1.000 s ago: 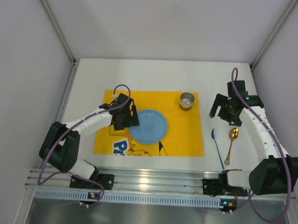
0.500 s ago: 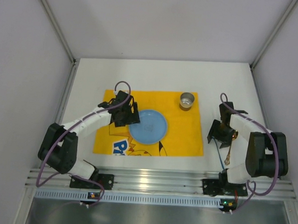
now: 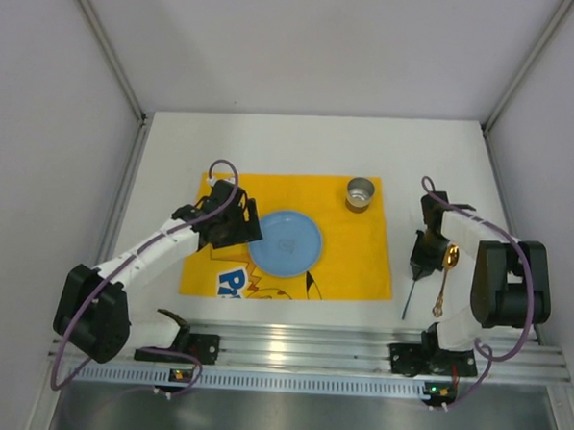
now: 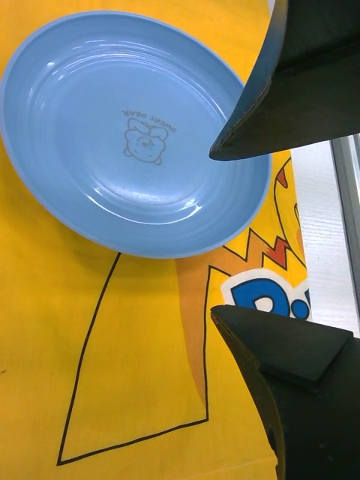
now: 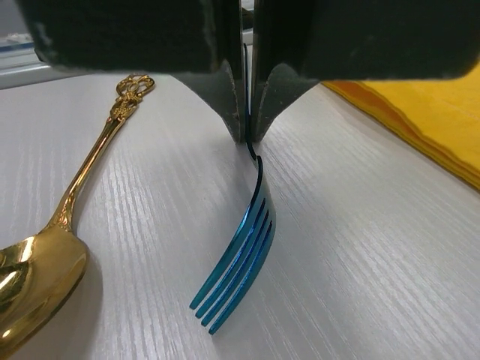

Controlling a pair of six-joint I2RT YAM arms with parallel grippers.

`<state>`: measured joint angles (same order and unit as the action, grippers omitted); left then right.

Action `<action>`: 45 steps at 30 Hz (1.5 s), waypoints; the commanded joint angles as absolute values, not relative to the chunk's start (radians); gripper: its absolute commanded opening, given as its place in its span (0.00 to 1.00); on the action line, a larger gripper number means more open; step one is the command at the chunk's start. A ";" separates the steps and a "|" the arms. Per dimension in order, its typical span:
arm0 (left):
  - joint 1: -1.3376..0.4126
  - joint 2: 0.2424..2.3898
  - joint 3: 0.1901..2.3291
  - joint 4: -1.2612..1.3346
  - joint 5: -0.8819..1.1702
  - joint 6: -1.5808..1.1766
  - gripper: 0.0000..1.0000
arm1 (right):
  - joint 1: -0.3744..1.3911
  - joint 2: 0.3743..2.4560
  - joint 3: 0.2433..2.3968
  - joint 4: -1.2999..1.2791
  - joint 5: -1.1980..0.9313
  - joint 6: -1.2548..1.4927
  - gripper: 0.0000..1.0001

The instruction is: Set the dinner table for one person

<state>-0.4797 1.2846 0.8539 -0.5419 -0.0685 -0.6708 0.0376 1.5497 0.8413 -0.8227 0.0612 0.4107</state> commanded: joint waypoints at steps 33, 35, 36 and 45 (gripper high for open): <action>-1.393 2.033 2.056 -0.913 -0.583 -0.517 0.71 | 0.137 1.092 1.312 -1.215 -0.225 0.492 0.00; -1.396 2.031 2.039 -0.905 -0.584 -0.523 0.64 | 0.137 1.089 1.316 -1.221 -0.250 0.494 0.00; -1.394 2.034 2.025 -0.902 -0.586 -0.525 0.61 | 0.137 1.091 1.321 -1.227 -0.258 0.497 0.00; -1.396 2.054 2.016 -0.870 -0.634 -0.517 0.00 | 0.137 1.100 1.286 -1.227 -0.353 0.505 0.00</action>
<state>-1.4040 2.0544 2.0220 -0.9031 -0.5900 -0.5346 0.1257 1.1179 1.2781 -1.2076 -0.2775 0.5030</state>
